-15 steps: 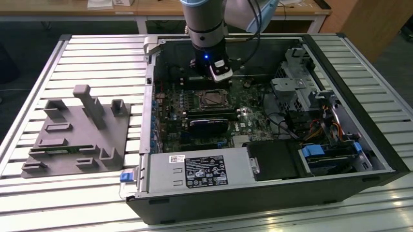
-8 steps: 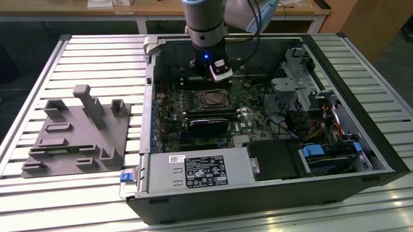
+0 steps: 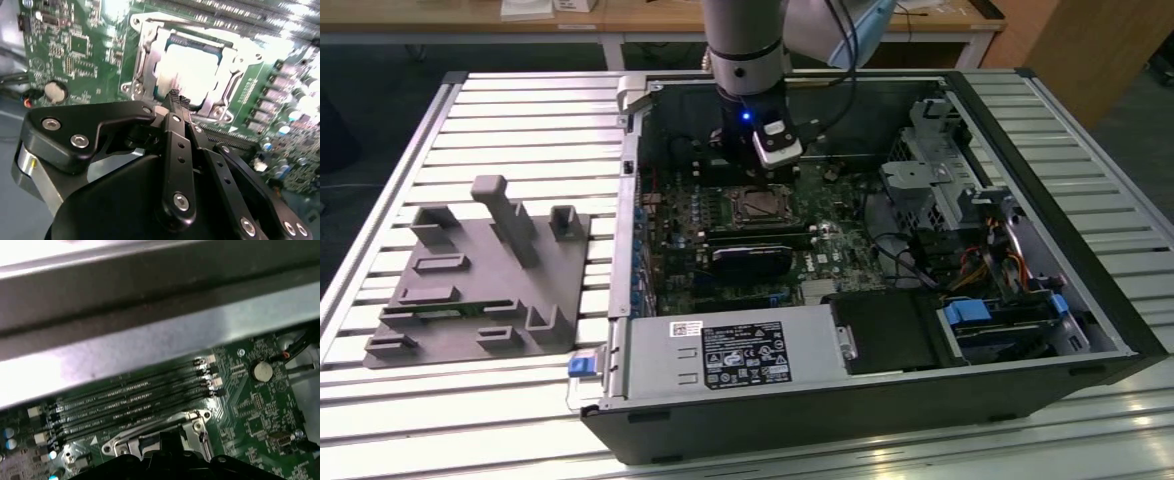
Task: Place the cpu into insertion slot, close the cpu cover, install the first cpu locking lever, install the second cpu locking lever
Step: 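Install the first cpu locking lever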
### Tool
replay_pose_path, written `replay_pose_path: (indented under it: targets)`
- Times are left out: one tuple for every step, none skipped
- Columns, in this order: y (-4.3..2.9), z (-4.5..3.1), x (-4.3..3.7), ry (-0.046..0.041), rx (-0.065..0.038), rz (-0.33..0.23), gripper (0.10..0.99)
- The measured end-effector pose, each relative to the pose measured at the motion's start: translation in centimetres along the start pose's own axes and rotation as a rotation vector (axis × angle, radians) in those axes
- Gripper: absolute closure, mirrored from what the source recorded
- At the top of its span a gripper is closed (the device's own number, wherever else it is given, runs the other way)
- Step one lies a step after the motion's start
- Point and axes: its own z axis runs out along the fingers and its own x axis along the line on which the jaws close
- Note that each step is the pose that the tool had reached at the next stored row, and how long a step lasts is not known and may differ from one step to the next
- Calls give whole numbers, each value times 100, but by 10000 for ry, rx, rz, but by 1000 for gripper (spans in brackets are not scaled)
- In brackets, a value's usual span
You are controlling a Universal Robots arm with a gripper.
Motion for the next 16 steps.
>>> replay_pose_path:
  targets:
    - [-3, 1, -2, 1, 88, -13, 980]
    - [-12, 0, -4, -6, 147, -24, 980]
    - [-24, -1, -8, -13, 188, -29, 980]
    - [-37, -1, -12, -19, 216, -33, 980]
    - [-53, -1, -17, -23, 235, -35, 980]
    - [-71, -2, -23, -25, 247, -37, 980]
    - [-91, -2, -29, -28, 259, -38, 980]
    - [-111, -3, -35, -30, 267, -37, 980]
    - [-131, -3, -41, -31, 274, -38, 980]
    - [-152, -3, -48, -32, 278, -38, 980]
    - [-172, -4, -54, -32, 285, -39, 980]
    - [-192, -4, -60, -33, 291, -39, 980]
    - [-208, -3, -65, -33, 301, -40, 980]
    - [-216, -3, -67, -29, 319, -42, 980]
    - [-217, -2, -68, -30, 326, -43, 980]
    - [-217, -2, -68, -31, 327, -43, 980]
